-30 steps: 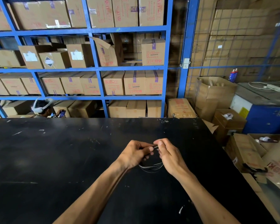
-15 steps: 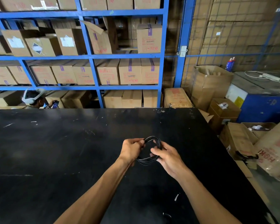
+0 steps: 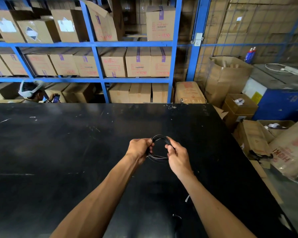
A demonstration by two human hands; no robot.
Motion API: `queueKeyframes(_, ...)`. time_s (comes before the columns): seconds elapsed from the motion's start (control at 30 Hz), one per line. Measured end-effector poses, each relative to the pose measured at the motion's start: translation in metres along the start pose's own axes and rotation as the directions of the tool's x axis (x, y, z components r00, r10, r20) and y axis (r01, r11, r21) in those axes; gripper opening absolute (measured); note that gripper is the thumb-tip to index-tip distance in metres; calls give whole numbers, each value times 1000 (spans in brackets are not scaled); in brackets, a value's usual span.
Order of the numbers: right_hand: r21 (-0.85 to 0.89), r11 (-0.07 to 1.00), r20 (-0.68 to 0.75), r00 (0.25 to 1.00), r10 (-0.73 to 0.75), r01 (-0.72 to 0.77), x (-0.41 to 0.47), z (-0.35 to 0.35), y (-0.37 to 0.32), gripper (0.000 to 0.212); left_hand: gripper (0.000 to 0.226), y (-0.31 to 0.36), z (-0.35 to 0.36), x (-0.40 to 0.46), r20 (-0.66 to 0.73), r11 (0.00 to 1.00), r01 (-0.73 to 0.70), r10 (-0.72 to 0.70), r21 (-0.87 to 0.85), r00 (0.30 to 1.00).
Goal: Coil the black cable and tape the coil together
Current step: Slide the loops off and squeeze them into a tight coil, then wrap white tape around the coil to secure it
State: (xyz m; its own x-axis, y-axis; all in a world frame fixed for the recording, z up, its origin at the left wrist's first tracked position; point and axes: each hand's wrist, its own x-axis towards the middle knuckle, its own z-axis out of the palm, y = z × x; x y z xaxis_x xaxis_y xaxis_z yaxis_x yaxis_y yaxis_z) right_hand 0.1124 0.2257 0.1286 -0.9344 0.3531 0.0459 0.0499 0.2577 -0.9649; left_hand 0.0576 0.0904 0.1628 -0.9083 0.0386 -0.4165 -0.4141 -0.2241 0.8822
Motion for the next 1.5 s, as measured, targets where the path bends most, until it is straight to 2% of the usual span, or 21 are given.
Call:
queueKeyframes(0.07,69,996,-6,998,64,-63,6,0,-1,40,19,-5,2,3,-26,999,-33,34,30,999)
queueKeyframes(0.13,149,981,61,991,117,-124,8,-5,2,38,20,-14,3,7,-39,995,-53,56,79,998)
queueKeyframes(0.2,105,982,153,978,139,-156,7,-13,10,33,19,-24,1,12,-38,991,-52,57,127,998)
queueKeyframes(0.27,0,977,216,954,207,-212,3,-24,21,32,21,-37,-2,18,-35,982,-44,51,182,998)
queueKeyframes(0.33,-102,954,241,924,297,-281,-5,-37,36,43,20,-55,-9,22,-28,968,-26,34,251,999)
queueKeyframes(0.43,-373,900,251,910,331,-225,-31,-54,63,38,24,-83,-23,25,-32,943,11,0,332,999)
queueKeyframes(0.5,-551,818,318,864,390,-166,-54,-61,87,28,27,-101,-33,25,-41,929,28,-14,369,999)
queueKeyframes(0.57,-692,710,353,796,492,-131,-76,-63,107,28,27,-117,-40,23,-50,919,53,-37,389,998)
queueKeyframes(0.67,-792,575,275,721,636,-205,-98,-57,133,35,24,-137,-47,16,-55,915,81,-64,396,996)
queueKeyframes(0.77,-761,563,175,732,658,-323,-111,-43,151,22,19,-145,-50,9,-38,919,92,-83,384,996)
queueKeyframes(0.8,-736,579,147,752,642,-350,-112,-39,154,15,18,-145,-50,6,-31,920,90,-85,382,996)
queueKeyframes(0.87,-655,644,122,785,607,-396,-109,-35,157,18,15,-143,-51,3,-20,920,84,-83,382,996)
queueKeyframes(0.93,-494,720,91,795,600,-487,-99,-34,152,18,14,-138,-52,0,-3,919,86,-92,384,996)
queueKeyframes(1.03,-230,794,36,810,585,-563,-79,-38,135,4,16,-131,-52,-3,62,911,77,-111,406,992)
queueKeyframes(1.17,-205,881,-50,903,427,-427,-44,-49,108,9,19,-122,-49,-12,200,875,33,-147,483,969)
queueKeyframes(1.23,-293,908,-26,952,304,-298,-28,-54,94,12,25,-119,-47,-17,262,858,10,-168,514,950)
queueKeyframes(1.27,-390,897,25,972,233,-205,-21,-56,89,15,32,-118,-46,-20,282,856,6,-176,516,943)
queueKeyframes(1.37,-684,723,210,975,68,97,-11,-55,75,22,59,-114,-42,-27,344,849,-33,-178,528,922)
queueKeyframes(1.43,-745,626,286,958,-12,230,-9,-52,65,17,71,-111,-40,-30,373,840,-58,-176,540,911)
queueKeyframes(1.5,-721,608,385,922,-46,332,-10,-49,58,12,70,-109,-40,-32,367,844,-45,-184,535,912)
